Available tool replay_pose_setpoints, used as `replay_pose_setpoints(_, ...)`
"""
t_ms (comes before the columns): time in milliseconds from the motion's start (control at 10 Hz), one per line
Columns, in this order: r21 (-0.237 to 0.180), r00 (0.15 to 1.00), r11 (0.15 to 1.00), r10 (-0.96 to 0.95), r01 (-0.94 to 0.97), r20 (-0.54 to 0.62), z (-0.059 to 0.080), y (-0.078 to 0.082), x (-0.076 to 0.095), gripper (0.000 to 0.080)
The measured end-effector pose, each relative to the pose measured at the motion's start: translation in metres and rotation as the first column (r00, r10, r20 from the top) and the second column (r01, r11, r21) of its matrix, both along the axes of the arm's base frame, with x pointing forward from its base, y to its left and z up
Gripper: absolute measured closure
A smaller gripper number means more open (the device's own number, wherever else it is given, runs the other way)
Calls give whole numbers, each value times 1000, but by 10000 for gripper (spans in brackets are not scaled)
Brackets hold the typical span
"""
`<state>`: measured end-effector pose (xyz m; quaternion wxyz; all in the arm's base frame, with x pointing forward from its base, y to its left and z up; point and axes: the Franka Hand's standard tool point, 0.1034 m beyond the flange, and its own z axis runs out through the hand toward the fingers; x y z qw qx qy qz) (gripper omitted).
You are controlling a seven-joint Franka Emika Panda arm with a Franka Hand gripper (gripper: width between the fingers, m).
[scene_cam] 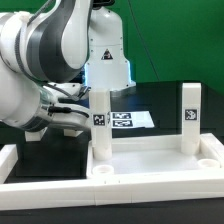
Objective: Assemble desk
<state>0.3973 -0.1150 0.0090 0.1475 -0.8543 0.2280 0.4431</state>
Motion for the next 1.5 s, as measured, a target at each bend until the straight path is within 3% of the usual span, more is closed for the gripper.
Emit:
replay_pose_setpoints(300, 4, 1000, 1000, -1, 1, 0, 5, -1, 1, 508)
replay_pose_setpoints(500, 25, 999, 1000, -13, 11, 42, 50, 5, 12, 508)
replay_pose_setpoints(700, 34, 998, 999, -30, 28, 61, 76, 15, 12, 508)
replay_pose_setpoints(800, 16, 993, 1000, -28, 27, 111, 86, 18, 20, 508)
replay_pose_setpoints(1000, -27, 969, 999, -35, 43, 246, 127, 38, 35, 508)
replay_pose_setpoints(1200, -101, 951, 990, -63, 98, 304, 157, 66, 59, 508)
replay_pose_setpoints(1300, -113, 942, 989, -57, 100, 330, 163, 73, 67, 508)
replay_pose_setpoints(1500, -160, 891, 978, -51, 137, 451, 158, 69, 79, 508)
